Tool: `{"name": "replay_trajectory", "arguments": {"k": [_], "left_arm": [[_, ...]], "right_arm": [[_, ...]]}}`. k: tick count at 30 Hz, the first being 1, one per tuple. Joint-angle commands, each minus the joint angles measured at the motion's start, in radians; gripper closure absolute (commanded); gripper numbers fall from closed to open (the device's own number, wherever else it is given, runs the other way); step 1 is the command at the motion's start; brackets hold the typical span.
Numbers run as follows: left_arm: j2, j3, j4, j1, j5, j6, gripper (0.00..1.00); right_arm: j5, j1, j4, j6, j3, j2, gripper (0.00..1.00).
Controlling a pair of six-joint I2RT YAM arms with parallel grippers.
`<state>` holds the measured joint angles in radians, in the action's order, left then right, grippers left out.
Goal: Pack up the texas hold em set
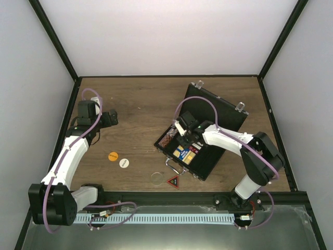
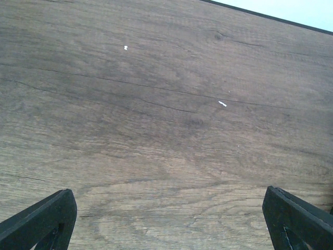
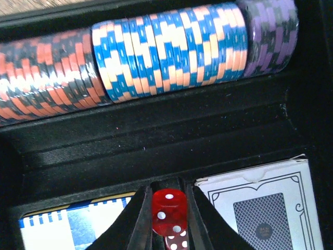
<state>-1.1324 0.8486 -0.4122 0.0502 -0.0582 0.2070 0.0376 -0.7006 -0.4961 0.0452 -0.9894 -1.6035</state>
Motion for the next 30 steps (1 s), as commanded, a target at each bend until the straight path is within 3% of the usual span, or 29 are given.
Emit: {"name": "replay_trajectory", "arguments": {"k": [1, 30], "left_arm": [[0.002, -0.008, 0.013, 0.001, -0.013, -0.009, 0.00], [-0.001, -0.004, 0.015, 0.000, -0.024, -0.009, 0.00]], "right_arm": [[0.034, 0.008, 0.016, 0.015, 0.006, -0.029, 0.94], [0.103, 0.007, -0.101, -0.030, -0.013, -0.116, 0.94]]}}
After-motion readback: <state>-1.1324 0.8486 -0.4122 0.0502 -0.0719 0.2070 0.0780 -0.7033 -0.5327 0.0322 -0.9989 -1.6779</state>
